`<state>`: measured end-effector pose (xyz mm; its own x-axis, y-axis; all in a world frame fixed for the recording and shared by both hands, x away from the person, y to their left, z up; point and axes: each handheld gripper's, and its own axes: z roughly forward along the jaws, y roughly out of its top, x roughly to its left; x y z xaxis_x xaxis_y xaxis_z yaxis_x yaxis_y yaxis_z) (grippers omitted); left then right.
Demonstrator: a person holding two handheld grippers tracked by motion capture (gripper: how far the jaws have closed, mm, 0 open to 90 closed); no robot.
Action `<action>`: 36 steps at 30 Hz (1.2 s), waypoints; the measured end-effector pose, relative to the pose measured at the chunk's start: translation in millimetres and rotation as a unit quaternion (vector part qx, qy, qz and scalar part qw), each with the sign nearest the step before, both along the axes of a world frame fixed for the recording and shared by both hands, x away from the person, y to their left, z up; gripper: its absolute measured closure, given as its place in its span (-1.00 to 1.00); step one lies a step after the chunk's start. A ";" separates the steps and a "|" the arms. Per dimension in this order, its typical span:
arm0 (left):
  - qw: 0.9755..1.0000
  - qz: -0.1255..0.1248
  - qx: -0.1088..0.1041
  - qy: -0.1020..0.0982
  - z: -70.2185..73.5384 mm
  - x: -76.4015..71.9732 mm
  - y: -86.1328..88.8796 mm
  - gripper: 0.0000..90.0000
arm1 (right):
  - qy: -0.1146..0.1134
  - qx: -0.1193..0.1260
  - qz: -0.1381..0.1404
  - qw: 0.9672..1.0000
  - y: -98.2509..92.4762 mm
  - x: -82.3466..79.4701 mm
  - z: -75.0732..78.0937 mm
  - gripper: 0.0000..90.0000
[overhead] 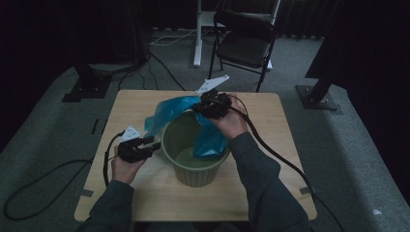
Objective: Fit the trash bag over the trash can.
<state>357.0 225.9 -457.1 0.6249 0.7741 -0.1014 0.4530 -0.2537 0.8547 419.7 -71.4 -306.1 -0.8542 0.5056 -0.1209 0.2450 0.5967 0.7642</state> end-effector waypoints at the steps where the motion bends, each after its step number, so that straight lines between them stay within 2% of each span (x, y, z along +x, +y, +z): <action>1: 1.000 0.004 -0.001 -0.003 0.3 0.0 0.5 0.19 | 0.005 0.001 -0.002 1.000 -1.6 -0.5 -0.7 0.99; 5: 1.000 0.021 -0.004 -0.012 2.1 1.4 2.8 0.16 | 0.008 0.016 0.011 1.000 -3.6 -4.5 -1.2 0.99; 8: 0.999 0.031 -0.021 -0.016 2.8 3.8 4.4 0.16 | 0.012 0.022 0.016 1.000 -2.9 -4.6 -2.4 0.99; 15: 0.998 0.046 -0.026 -0.021 4.3 9.0 4.0 0.14 | 0.026 0.039 0.026 0.999 0.1 -0.8 -5.1 0.99; 18: 0.998 0.058 -0.015 -0.027 6.1 10.3 2.7 0.14 | 0.029 0.038 0.028 0.998 0.9 -0.3 -6.2 0.98; 21: 0.997 0.069 -0.018 -0.032 9.4 13.5 2.4 0.15 | 0.032 0.036 0.033 0.998 2.0 -2.1 -8.3 0.98; 23: 0.996 0.075 -0.018 -0.036 11.6 15.1 1.2 0.26 | 0.033 0.033 0.036 0.998 2.0 -4.0 -10.1 0.98; 26: 0.996 0.077 -0.002 -0.042 14.9 15.6 -1.3 0.61 | 0.035 0.026 0.040 0.998 -0.5 -5.9 -14.1 0.98; 30: 0.996 0.070 0.001 -0.054 22.5 13.1 -2.9 0.96 | 0.036 0.019 0.041 0.998 -6.6 -8.1 -21.0 0.98; 36: 0.996 0.056 -0.002 -0.072 35.1 9.3 -3.3 0.99 | 0.044 0.016 0.041 0.998 -17.5 -15.7 -30.9 0.97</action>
